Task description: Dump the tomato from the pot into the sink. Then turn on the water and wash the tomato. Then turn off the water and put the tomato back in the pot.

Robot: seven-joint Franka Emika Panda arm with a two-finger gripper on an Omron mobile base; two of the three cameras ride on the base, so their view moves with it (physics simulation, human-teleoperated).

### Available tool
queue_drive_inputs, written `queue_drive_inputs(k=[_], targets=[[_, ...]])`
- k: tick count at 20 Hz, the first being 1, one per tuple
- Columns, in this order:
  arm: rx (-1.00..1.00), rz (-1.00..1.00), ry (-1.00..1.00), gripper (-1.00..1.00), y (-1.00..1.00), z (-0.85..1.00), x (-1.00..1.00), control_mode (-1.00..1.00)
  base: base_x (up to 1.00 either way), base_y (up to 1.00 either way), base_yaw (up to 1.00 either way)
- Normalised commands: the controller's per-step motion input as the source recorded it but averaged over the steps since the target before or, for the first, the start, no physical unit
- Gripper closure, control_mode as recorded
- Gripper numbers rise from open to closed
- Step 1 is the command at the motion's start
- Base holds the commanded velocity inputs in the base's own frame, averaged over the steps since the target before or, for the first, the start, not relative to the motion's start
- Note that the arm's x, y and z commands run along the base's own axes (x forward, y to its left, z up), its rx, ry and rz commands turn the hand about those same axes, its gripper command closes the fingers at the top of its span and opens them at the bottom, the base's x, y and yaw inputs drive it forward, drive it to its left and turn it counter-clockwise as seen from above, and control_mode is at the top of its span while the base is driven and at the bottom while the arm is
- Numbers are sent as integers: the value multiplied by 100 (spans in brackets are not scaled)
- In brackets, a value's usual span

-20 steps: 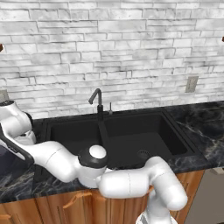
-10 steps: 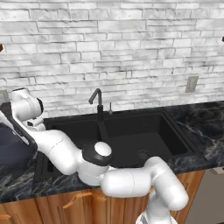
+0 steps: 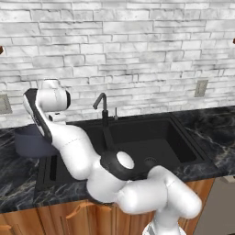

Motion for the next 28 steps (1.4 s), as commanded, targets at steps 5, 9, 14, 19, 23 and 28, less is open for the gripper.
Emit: queue_drive_inputs(k=[5,9,14,19,23,28], targets=[[0,-34,-13,100,-80,59,-52,-100,0,0,0],[-2,-29,-16,100,-61,55,-41,-100,0,0,0],[0,-16,-12,100,-16,58,-3,-100,0,0,0],[6,-2,-8,100,0,43,1,-100,0,0,0],[16,0,-1,100,0,30,18,-100,0,0,0],[22,0,0,100,0,18,30,-100,0,0,0]])
